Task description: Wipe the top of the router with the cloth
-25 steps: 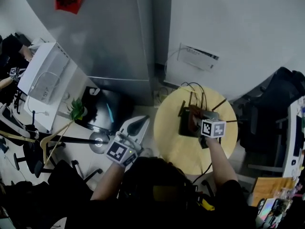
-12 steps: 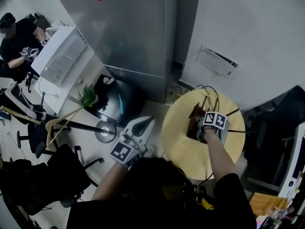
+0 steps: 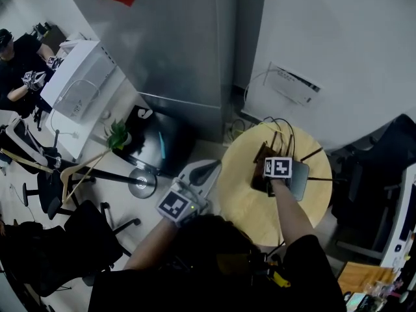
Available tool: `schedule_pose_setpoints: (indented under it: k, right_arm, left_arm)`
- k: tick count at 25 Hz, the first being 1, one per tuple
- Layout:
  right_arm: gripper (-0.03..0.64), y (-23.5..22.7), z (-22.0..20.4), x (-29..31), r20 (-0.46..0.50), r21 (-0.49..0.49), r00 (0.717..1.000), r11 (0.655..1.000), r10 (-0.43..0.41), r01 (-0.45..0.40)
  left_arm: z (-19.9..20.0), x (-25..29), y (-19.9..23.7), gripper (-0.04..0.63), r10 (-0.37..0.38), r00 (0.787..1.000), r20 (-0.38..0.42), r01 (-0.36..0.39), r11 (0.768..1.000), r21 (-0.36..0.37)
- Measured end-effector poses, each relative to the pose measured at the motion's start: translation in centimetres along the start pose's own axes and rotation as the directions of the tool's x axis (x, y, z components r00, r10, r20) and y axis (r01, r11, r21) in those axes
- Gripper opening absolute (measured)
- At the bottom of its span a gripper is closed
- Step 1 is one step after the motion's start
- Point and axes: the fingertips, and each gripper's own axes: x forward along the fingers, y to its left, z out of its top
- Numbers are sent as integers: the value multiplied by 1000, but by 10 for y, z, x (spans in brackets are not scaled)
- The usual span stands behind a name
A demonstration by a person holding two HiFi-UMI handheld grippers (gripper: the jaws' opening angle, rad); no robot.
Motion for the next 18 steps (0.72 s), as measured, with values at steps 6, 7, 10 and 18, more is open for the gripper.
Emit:
schedule_pose_setpoints:
  k: [6, 7, 10, 18]
  right_arm:
    - [64, -19, -6, -5, -11, 12, 1000, 1000, 0, 0]
    - [64, -22, -7, -5, -13, 10, 1000, 1000, -2, 2]
    - [63, -33, -11, -9, -17, -16, 1000, 1000, -24, 23]
    - [64, -65, -23, -17, -8, -8, 998, 998, -60, 60]
  left_arm:
    - [-1, 9, -10, -8, -30, 1000, -2, 30, 1000, -5]
    - [-2, 10, -11, -8, -33, 999, -3, 33, 999, -3]
    - [-3, 12, -11, -9, -37, 999, -6, 37, 999, -3]
    - [-3, 14, -12, -8, -41, 999, 0, 41, 999, -26]
